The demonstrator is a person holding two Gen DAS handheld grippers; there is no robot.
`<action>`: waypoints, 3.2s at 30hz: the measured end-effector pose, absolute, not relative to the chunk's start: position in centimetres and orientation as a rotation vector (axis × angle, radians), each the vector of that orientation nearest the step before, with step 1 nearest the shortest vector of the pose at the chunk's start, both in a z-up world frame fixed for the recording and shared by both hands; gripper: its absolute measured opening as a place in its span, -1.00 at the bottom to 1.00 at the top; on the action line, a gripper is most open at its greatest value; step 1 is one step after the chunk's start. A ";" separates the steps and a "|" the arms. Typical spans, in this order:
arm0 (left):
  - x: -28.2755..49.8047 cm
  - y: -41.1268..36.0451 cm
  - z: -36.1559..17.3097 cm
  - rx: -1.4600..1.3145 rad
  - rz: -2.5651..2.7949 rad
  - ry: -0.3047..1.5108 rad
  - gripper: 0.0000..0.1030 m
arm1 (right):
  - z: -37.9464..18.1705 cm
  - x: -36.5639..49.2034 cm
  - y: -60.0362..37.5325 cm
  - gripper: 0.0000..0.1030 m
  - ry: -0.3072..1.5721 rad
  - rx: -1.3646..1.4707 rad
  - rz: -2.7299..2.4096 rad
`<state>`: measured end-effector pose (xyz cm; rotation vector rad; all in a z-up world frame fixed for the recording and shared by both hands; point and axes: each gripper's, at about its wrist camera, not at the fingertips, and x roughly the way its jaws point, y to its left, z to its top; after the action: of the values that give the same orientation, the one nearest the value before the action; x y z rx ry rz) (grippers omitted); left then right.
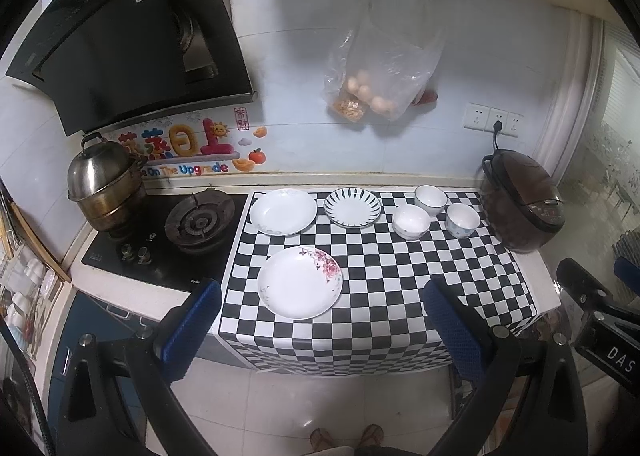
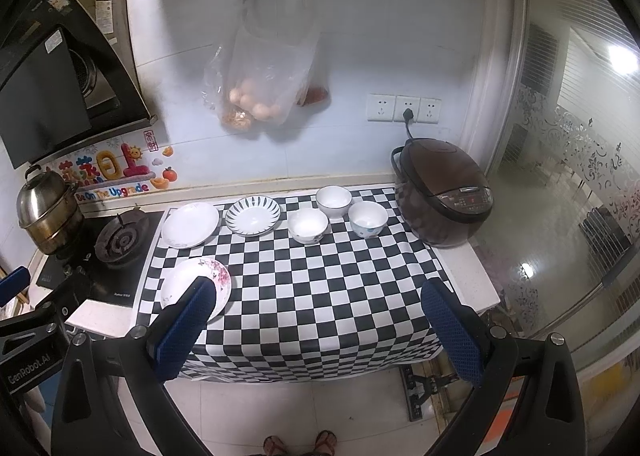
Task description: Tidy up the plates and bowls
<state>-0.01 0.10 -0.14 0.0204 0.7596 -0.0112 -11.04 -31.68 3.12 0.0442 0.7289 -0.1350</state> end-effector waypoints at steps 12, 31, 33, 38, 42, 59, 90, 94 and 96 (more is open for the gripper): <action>-0.8 1.1 -0.3 0.020 -0.008 0.748 1.00 | 3.3 -11.2 -31.5 1.00 0.725 0.043 -0.138; -0.4 0.8 0.8 0.022 -0.003 0.745 1.00 | 3.4 -11.2 -31.6 1.00 0.722 0.044 -0.137; -0.2 0.7 1.3 0.021 -0.003 0.744 1.00 | 3.4 -11.3 -31.5 1.00 0.723 0.043 -0.138; -0.1 0.8 1.5 0.023 -0.003 0.743 1.00 | 3.4 -11.3 -31.5 1.00 0.722 0.045 -0.137; -0.2 0.7 1.5 0.021 -0.003 0.741 1.00 | 3.5 -11.4 -31.4 1.00 0.720 0.044 -0.137; 0.0 -0.7 2.3 0.016 0.021 0.726 1.00 | 4.6 -11.2 -33.5 1.00 0.713 0.051 -0.123; 23.6 15.0 -27.5 -0.119 0.179 1.276 0.96 | -29.5 19.7 -23.2 0.98 1.377 0.173 0.340; 27.6 17.1 -32.3 -0.162 0.105 1.377 0.75 | -33.4 23.9 -20.4 0.94 1.460 0.208 0.341; 29.5 17.9 -34.7 -0.174 0.062 1.429 0.55 | -35.3 25.6 -19.3 0.90 1.509 0.222 0.339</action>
<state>29.47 17.91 -34.73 -0.1744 1.4291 0.0615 25.63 -19.25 -35.29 0.2216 1.5093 0.3391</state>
